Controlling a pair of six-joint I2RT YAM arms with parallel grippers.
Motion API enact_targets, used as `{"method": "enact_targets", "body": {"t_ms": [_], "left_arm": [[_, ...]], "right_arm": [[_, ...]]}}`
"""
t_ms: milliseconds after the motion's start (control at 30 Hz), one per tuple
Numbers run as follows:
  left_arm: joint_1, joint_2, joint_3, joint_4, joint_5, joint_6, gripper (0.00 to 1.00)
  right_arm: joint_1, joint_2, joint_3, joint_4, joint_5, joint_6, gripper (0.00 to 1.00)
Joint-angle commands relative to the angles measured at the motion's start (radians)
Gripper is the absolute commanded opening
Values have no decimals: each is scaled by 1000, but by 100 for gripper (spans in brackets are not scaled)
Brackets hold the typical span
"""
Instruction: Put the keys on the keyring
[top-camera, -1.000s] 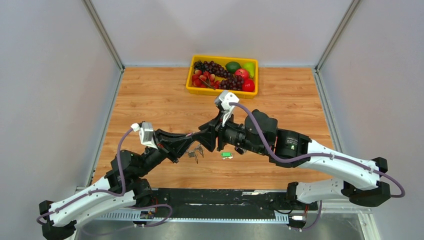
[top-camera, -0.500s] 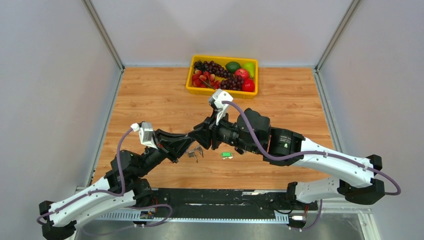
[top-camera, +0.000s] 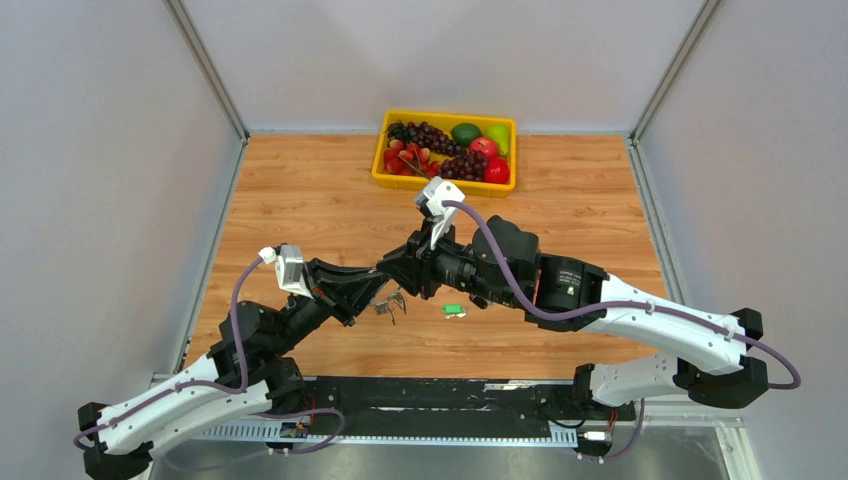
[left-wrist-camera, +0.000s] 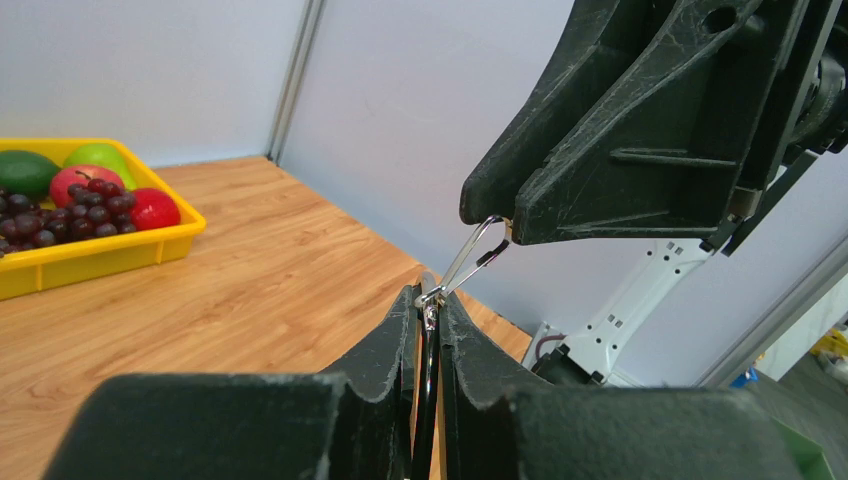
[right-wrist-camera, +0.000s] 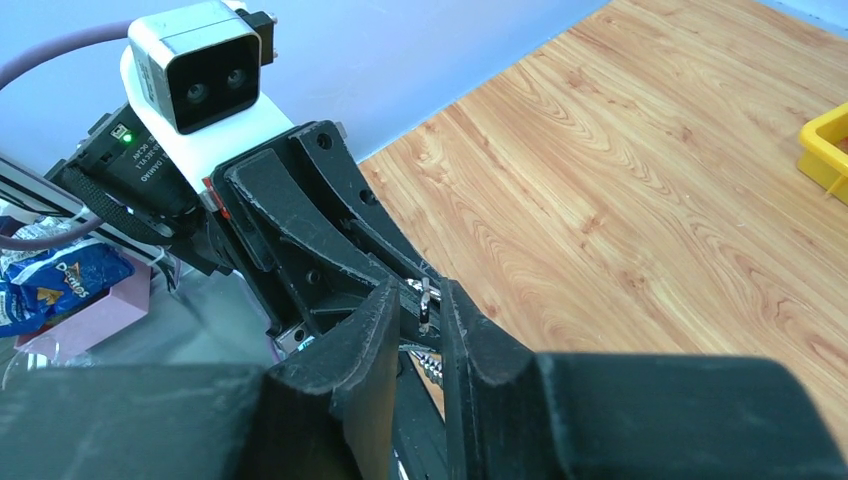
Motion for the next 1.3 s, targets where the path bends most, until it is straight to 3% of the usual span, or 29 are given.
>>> {"method": "enact_targets", "body": {"t_ms": [0,267,467,667,733,967,1267], "left_arm": [[-3,-18,37,38,-11,-12,1],[-5,-19,37,41,-13,-11,0],[-3,-18,36,41,-11,-10,1],[-3,-12,32,30,-6,-3,0],[-3,-14,37,-1,-6,12,4],[-3,-9,103,-167,30,127,33],[-4,-1,146,-241,72,212,46]], "right_arm": [[8,-1,44,4,23,19,24],[11,11,50,-8,37,18,22],[21,14,59,-8,47,6,0],[46,21,76,-11,62,-14,0],[48,29,94,-29,65,-12,0],[49,90,206,-191,103,38,0],[49,141,303,-312,121,66,0]]}}
